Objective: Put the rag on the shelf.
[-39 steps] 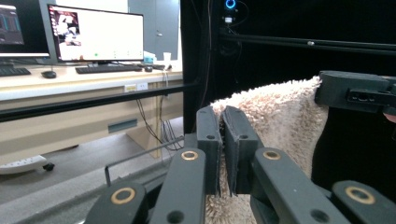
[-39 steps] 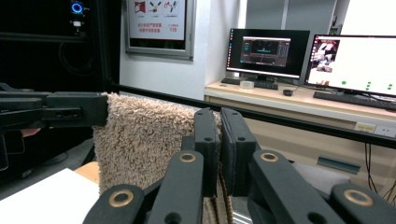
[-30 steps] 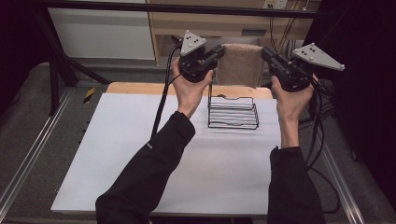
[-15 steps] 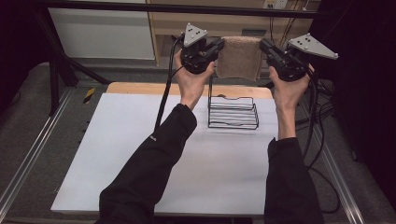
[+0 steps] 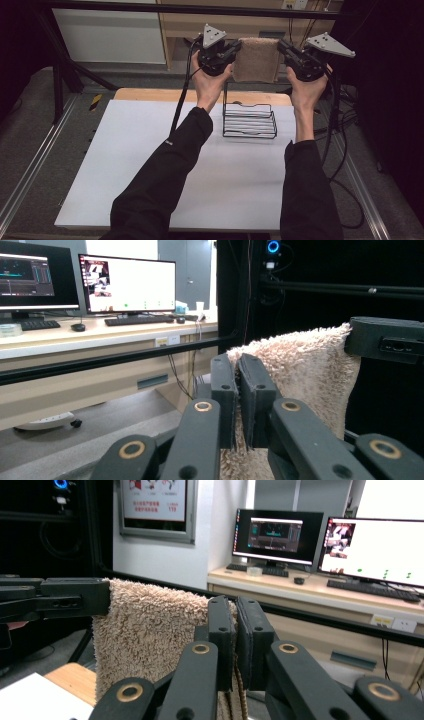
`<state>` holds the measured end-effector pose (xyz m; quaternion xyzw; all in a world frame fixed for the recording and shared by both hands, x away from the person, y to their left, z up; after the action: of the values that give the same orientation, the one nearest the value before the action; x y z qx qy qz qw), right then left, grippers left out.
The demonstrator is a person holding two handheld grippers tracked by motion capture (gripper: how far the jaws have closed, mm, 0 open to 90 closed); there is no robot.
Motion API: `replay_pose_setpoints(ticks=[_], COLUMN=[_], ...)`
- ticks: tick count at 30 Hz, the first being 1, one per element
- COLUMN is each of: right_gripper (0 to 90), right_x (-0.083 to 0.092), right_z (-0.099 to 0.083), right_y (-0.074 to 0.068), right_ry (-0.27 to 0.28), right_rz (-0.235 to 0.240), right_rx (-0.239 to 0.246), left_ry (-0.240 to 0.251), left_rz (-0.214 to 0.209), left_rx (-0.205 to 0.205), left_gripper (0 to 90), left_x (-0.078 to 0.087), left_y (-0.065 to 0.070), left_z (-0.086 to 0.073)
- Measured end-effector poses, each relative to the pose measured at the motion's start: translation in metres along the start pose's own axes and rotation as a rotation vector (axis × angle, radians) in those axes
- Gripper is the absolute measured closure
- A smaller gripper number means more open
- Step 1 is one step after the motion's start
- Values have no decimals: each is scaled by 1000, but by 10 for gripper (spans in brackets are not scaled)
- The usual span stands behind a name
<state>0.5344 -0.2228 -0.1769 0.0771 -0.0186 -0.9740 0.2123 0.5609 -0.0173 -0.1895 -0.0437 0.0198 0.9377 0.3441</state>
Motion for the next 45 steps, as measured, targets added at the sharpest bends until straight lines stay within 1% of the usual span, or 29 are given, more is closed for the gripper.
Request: replay_pose_setpoints(ticks=[2,7,10,13,14,18,22,30,33,38,41,45], right_gripper=[861,860,860,859,859,859,858,854,852,848,847,845], right_x=[0,4,8,12,14,20,27,43,50,59,62,65], right_z=[-5,-18,-25,-31,-33,-39,-44,-51,-54,-63,-70,-79], right_y=[3,7,7,6,6,5,3,-3,-6,-8,-9,-10], right_ry=[-13,-38,-49,-64,-68,-67,-72,-79,-86,-114,-134,-161], right_rz=[-1,6,22,32,35,50,60,87,99,116,126,141], right_rx=[-4,-13,-20,-16,-16,-18,-15,-1,3,-2,-6,-16], left_ry=[-7,-29,-43,-56,-61,-73,-79,-115,-126,-154,-172,-204], left_rz=[-6,-28,-43,-56,-55,-81,-101,-138,-148,-160,-165,-175], left_rx=[5,-1,4,11,-1,-18,-18,-29,-45,-78,-84,-73], left_gripper=[852,852,852,851,852,851,851,847,847,842,835,816], left_x=[-2,-1,2,6,7,13,19,29,32,36,38,39], left_y=[1,4,5,7,7,12,15,21,23,27,29,30], left_z=[-5,-17,-24,-30,-32,-38,-42,-50,-52,-57,-61,-66])
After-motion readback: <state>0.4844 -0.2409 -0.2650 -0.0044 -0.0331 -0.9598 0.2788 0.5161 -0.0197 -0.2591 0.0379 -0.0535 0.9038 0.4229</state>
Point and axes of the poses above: each handheld gripper's, and its own axes: x roughly backward along the jaws, z roughly out of its top, y roughly to its right, the point moved 4 cm from there along -x, roughly forward along the jaws, and after that the axes turned 8 degrees about y, right-handed, at the moved point
